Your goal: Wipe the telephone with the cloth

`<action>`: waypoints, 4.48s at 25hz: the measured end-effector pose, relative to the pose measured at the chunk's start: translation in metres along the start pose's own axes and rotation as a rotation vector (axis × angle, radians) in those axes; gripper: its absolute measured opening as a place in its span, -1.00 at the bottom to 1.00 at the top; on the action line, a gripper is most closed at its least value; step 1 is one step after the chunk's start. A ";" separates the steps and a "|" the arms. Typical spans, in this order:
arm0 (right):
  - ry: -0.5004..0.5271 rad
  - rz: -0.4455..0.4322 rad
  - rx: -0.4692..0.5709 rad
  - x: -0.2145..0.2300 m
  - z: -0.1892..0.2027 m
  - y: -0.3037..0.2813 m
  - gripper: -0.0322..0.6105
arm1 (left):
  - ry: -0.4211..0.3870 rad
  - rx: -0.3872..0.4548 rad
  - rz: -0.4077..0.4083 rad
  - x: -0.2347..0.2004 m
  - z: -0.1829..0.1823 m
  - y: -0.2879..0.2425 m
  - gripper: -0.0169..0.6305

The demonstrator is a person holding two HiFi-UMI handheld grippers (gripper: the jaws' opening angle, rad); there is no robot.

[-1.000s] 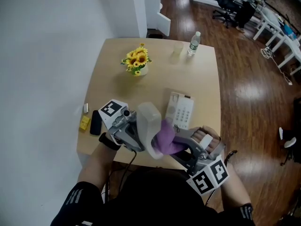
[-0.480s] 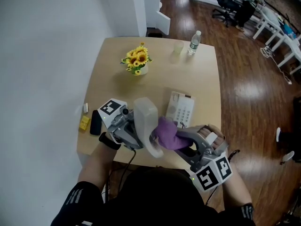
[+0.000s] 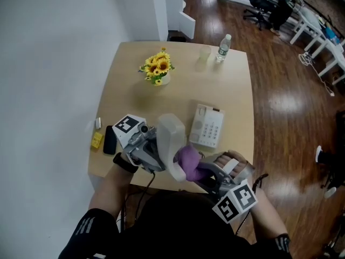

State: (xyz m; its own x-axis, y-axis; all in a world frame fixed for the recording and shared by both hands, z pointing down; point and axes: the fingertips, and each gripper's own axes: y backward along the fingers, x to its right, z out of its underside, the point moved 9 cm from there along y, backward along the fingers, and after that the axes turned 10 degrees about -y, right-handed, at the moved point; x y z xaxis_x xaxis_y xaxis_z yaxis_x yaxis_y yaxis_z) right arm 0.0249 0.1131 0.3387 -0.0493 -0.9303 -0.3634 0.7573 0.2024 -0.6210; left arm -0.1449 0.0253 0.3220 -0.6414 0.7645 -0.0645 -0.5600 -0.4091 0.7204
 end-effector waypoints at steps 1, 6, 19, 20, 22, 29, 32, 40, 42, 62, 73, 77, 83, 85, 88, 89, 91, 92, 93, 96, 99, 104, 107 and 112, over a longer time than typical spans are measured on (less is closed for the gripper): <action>-0.008 -0.008 -0.007 -0.002 0.003 -0.001 -0.48 | 0.000 0.001 -0.008 -0.001 0.000 0.001 -0.66; -0.106 0.044 -0.010 0.006 0.029 -0.001 -0.48 | -0.005 -0.050 -0.146 -0.009 0.007 0.012 -0.66; -0.726 0.255 -0.018 0.097 0.198 -0.089 -0.47 | 0.205 -0.231 -0.962 -0.029 0.092 0.111 -0.67; -0.749 0.259 -0.044 0.105 0.210 -0.098 -0.47 | 0.217 -0.228 -0.997 -0.028 0.096 0.115 -0.66; -0.776 0.259 -0.104 0.119 0.230 -0.116 -0.47 | 0.228 -0.217 -1.046 -0.027 0.101 0.122 -0.66; -0.769 0.221 -0.282 0.157 0.273 -0.175 -0.48 | 0.246 -0.233 -1.144 -0.019 0.108 0.132 -0.67; -0.741 0.193 -0.335 0.166 0.283 -0.198 -0.48 | 0.257 -0.235 -1.172 -0.012 0.112 0.136 -0.66; -0.722 0.149 -0.366 0.169 0.295 -0.231 -0.48 | 0.272 -0.197 -1.220 -0.009 0.115 0.149 -0.67; -0.724 0.123 -0.366 0.162 0.294 -0.230 -0.48 | 0.273 -0.190 -1.220 -0.010 0.114 0.151 -0.67; -0.665 0.022 -0.375 0.032 0.267 -0.235 -0.49 | 0.279 -0.223 -1.167 -0.019 0.110 0.148 -0.67; -0.917 -0.038 -0.367 0.010 0.270 -0.230 -0.49 | 0.279 -0.256 -1.172 -0.012 0.114 0.141 -0.67; -0.979 -0.095 -0.331 -0.003 0.268 -0.217 -0.49 | 0.272 -0.254 -1.163 -0.015 0.118 0.144 -0.67; -1.129 0.063 -0.122 -0.014 0.257 -0.151 -0.49 | 0.283 -0.279 -1.221 -0.033 0.125 0.162 -0.67; -1.175 0.121 -0.085 -0.018 0.261 -0.125 -0.49 | 0.303 -0.277 -1.232 -0.047 0.131 0.173 -0.67; -1.215 0.208 -0.062 -0.023 0.271 -0.094 -0.49 | 0.357 -0.252 -1.220 -0.073 0.139 0.187 -0.66; -1.230 0.237 -0.056 -0.023 0.275 -0.085 -0.49 | 0.379 -0.249 -1.216 -0.083 0.141 0.191 -0.66; -1.262 0.284 -0.042 -0.022 0.281 -0.068 -0.49 | 0.421 -0.249 -1.208 -0.102 0.148 0.197 -0.67; -1.275 0.305 -0.036 -0.022 0.283 -0.061 -0.49 | 0.441 -0.254 -1.206 -0.110 0.152 0.200 -0.66; -1.284 0.325 -0.027 -0.021 0.285 -0.054 -0.49 | 0.457 -0.262 -1.205 -0.118 0.156 0.204 -0.66; -1.312 0.381 0.026 -0.019 0.280 -0.039 -0.49 | 0.505 -0.283 -1.206 -0.133 0.171 0.217 -0.66; -1.329 0.406 0.092 -0.016 0.269 -0.027 -0.49 | 0.556 -0.291 -1.220 -0.144 0.185 0.232 -0.66; -1.296 0.393 0.113 -0.016 0.258 -0.016 -0.49 | 0.606 -0.351 -1.215 -0.164 0.205 0.249 -0.67; -1.276 0.370 0.091 -0.019 0.260 -0.017 -0.49 | 0.618 -0.352 -1.195 -0.173 0.209 0.253 -0.66; -1.303 0.340 0.081 -0.021 0.263 -0.015 -0.48 | 0.636 -0.323 -1.215 -0.183 0.212 0.260 -0.67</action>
State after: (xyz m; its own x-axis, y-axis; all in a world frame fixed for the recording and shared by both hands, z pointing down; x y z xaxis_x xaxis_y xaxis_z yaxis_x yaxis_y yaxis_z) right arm 0.1860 0.0495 0.5388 0.7621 -0.4586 0.4570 0.6466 0.5026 -0.5738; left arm -0.0613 -0.1153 0.6677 0.2471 0.4013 -0.8820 -0.9660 0.1732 -0.1919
